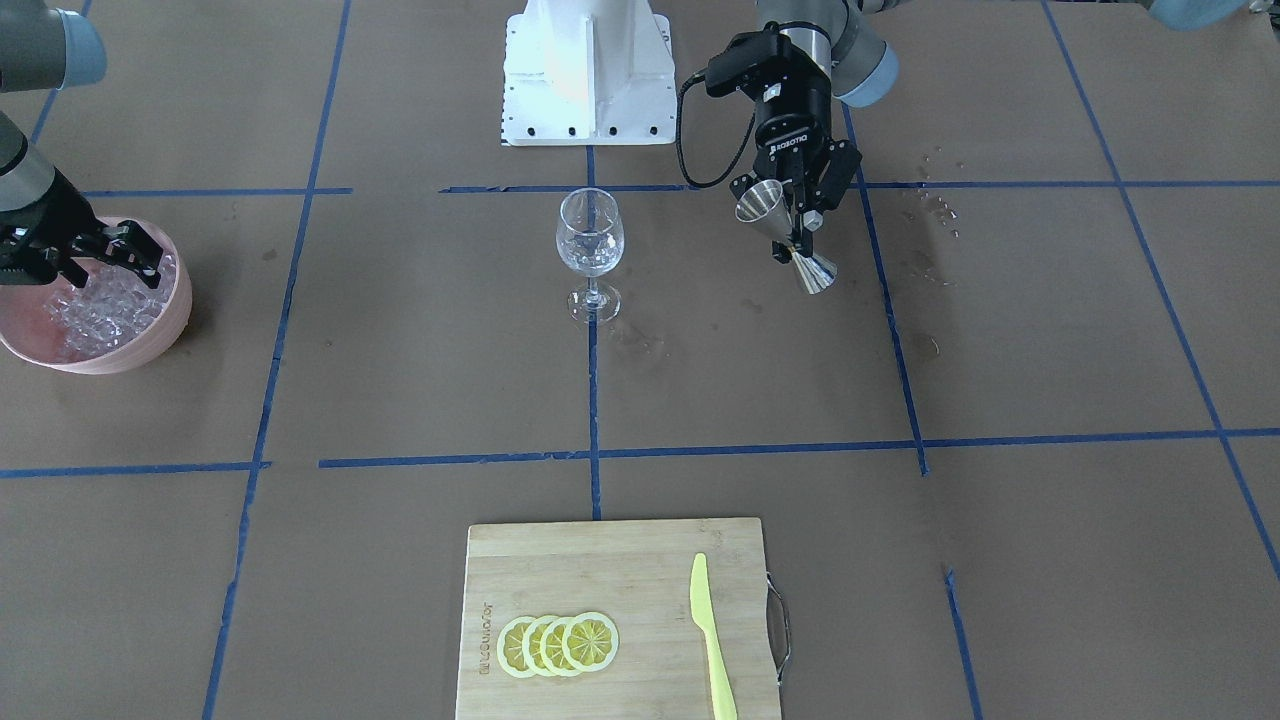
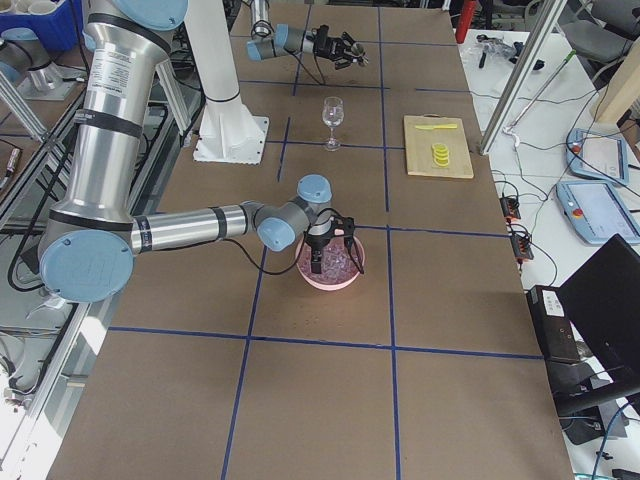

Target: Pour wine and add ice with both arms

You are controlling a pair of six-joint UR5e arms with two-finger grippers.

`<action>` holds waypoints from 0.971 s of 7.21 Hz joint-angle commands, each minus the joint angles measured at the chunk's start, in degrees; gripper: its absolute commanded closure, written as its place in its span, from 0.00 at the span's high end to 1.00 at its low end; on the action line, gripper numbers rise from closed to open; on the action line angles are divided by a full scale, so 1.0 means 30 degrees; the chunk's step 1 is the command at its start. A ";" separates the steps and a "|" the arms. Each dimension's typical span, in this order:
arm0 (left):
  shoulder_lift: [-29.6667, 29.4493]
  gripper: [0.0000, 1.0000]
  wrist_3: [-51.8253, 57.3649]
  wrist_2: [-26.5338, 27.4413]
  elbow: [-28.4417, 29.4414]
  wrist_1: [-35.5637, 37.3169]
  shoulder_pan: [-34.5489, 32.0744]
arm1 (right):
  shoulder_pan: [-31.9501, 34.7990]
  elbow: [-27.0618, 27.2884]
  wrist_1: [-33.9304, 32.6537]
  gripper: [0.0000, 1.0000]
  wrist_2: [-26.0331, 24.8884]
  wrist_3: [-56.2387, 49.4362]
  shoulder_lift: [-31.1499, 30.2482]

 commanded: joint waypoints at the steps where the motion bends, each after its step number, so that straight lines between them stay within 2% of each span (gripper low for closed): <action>1: 0.0000 0.00 0.0000 -0.0310 0.0000 0.0000 -0.0257 | -0.0097 -0.0010 -0.0003 0.86 0.0721 0.0052 -0.0029; 4: 0.0000 0.00 0.0029 -0.0691 0.0000 0.0000 -0.0551 | -0.0215 -0.0039 -0.0091 0.81 0.0755 0.0052 0.0000; 5: 0.0000 0.00 0.0000 -0.0720 0.0000 0.0000 -0.0551 | -0.0215 -0.0040 -0.0091 0.74 0.0784 0.0052 0.0000; 7: 0.0000 0.00 0.0029 -0.0721 0.0000 0.0000 -0.0551 | -0.0215 -0.0040 -0.0091 0.48 0.0755 -0.0006 -0.0029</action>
